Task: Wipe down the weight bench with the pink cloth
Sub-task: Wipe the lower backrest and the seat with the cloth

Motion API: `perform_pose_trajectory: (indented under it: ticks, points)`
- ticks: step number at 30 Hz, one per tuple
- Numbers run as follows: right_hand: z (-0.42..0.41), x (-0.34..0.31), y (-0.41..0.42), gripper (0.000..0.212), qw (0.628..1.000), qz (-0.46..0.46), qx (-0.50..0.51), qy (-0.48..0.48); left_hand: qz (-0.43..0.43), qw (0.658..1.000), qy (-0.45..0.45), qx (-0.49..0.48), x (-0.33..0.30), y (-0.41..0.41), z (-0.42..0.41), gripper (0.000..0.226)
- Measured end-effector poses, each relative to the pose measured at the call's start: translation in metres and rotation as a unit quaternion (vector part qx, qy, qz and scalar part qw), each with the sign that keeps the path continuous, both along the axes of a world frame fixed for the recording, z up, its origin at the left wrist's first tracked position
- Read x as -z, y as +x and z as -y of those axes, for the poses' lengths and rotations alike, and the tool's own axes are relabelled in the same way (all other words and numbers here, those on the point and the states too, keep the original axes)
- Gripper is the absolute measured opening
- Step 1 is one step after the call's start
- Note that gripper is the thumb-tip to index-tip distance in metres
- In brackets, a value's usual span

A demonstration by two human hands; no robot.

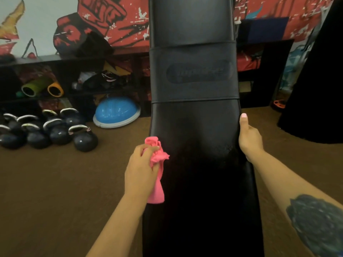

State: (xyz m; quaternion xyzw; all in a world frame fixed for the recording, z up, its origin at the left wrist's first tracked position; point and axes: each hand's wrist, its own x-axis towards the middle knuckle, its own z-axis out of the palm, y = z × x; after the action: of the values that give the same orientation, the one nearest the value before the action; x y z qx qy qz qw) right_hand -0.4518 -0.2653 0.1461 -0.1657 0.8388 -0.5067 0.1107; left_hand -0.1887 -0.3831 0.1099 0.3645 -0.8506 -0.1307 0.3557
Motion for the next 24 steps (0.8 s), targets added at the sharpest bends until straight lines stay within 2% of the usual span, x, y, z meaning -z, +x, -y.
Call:
perform_pose_trajectory:
  ticks: [6,10,14,17,20,24]
  points:
    - [0.001,0.004,-0.001,0.063,1.000,0.013,0.013,-0.025,0.052,0.995,-0.036,0.081,0.007,-0.009,-0.012,0.028]
    - [0.002,0.005,-0.002,0.063,0.999,0.011,0.010,-0.033,0.036,0.998,-0.038,0.035,-0.018,-0.012,0.010,0.031]
    - [0.002,0.008,-0.004,0.064,0.999,0.004,0.009,-0.033,0.042,0.999,-0.006,-0.007,0.004,0.014,0.005,0.022]
    - [0.003,0.010,-0.005,0.064,0.999,0.000,0.007,-0.038,0.046,0.999,0.014,0.020,0.028,0.019,-0.020,0.022]
    - [0.003,0.009,-0.005,0.062,0.999,-0.002,0.004,-0.039,0.058,0.996,-0.004,0.063,0.028,0.005,-0.028,0.024]
    - [0.002,0.008,-0.003,0.061,0.999,0.004,0.001,-0.040,0.025,1.000,0.005,0.008,0.016,0.005,-0.009,0.023]
